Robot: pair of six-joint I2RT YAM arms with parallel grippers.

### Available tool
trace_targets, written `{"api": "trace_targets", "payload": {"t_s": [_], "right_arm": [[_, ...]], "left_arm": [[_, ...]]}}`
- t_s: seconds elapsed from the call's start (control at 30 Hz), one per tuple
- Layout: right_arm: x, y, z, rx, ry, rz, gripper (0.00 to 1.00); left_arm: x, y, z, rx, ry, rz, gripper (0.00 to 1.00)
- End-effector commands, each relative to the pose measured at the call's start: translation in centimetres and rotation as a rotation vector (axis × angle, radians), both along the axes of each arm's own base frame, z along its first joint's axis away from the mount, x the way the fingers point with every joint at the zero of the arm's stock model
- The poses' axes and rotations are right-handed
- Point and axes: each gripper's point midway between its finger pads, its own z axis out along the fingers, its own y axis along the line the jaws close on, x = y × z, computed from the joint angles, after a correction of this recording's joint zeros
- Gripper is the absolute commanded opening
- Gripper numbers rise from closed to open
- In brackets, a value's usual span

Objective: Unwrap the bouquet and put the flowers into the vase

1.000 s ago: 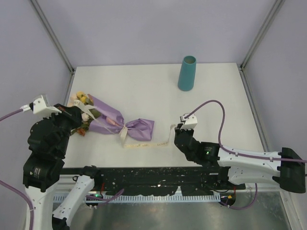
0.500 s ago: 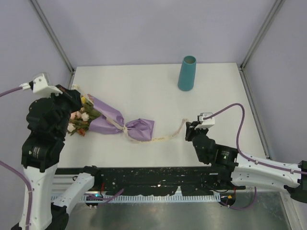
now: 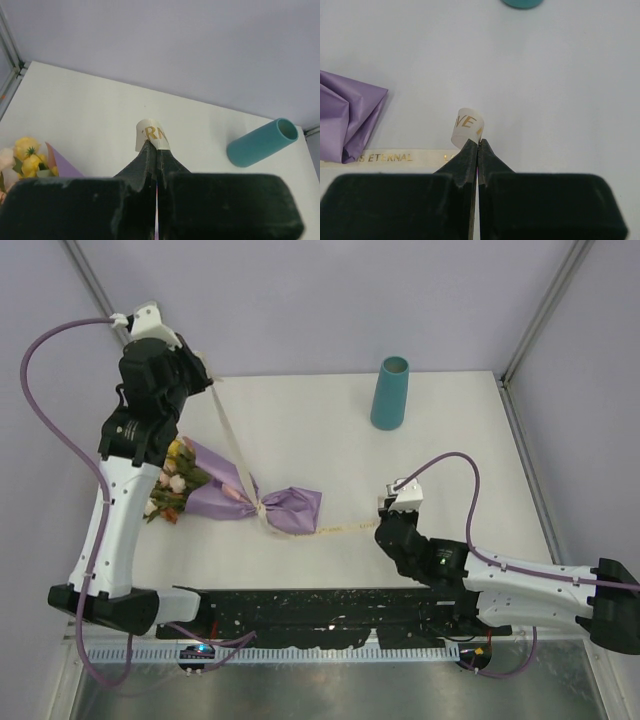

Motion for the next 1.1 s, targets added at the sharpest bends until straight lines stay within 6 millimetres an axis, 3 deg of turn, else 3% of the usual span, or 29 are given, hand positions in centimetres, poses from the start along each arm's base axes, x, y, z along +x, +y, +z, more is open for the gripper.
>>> {"api": "trace_targets", "payload": {"t_s": [0.0,0.13,0.23,0.43,0.53,0.6,0.77,0.8,0.83,0.87,1.07], "right_arm": [[0.1,-0.9,0.9,0.066,-0.009,-0.075,0.05],[-0.1,-0.1,1.5,0.103,0.009,-0.040,0.06],[-0.3,1.3,2.4,0.149,0.024,0.018,0.19],[-0.5,4.5,5.3,0.217,0.009,0.159,0.31],[-0.5,6.9,7.0,0.239,-0.015,0.253,0.44],[0.0,8.3,8.5,0.275,-0.041,0.276,0.47],[1.7,12.6,10.3,0.336,-0.054,0.349,0.47],[2.3,13.9,10.3,0.348,-0.041,0.374,0.47],[2.7,15.0,9.1,0.338,-0.009,0.381,0.47],[3.0,16.0,10.0,0.368,-0.011,0.407,0.47],[4.3,21.2,8.3,0.402,0.056,0.487,0.48]], "left_arm": [[1.7,0.4,7.5,0.009,-0.200,0.028,0.00],[5.2,-0.4,5.5,0.034,-0.136,0.025,0.00],[7.2,-1.6,1.6,0.053,-0.041,-0.022,0.00],[7.6,-2.6,-4.8,0.066,0.091,-0.070,0.00],[6.2,-2.2,-7.2,0.069,0.147,-0.062,0.00],[4.7,-1.6,-8.6,0.069,0.190,-0.049,0.00],[0.0,-0.3,-12.1,0.067,0.294,-0.021,0.00],[-1.0,-0.1,-12.7,0.068,0.300,-0.022,0.00],[-2.1,0.2,-12.8,0.066,0.294,-0.019,0.00],[-3.5,0.7,-13.0,0.066,0.285,-0.013,0.00],[-10.3,3.0,-13.2,0.056,0.232,0.036,0.00]]}}
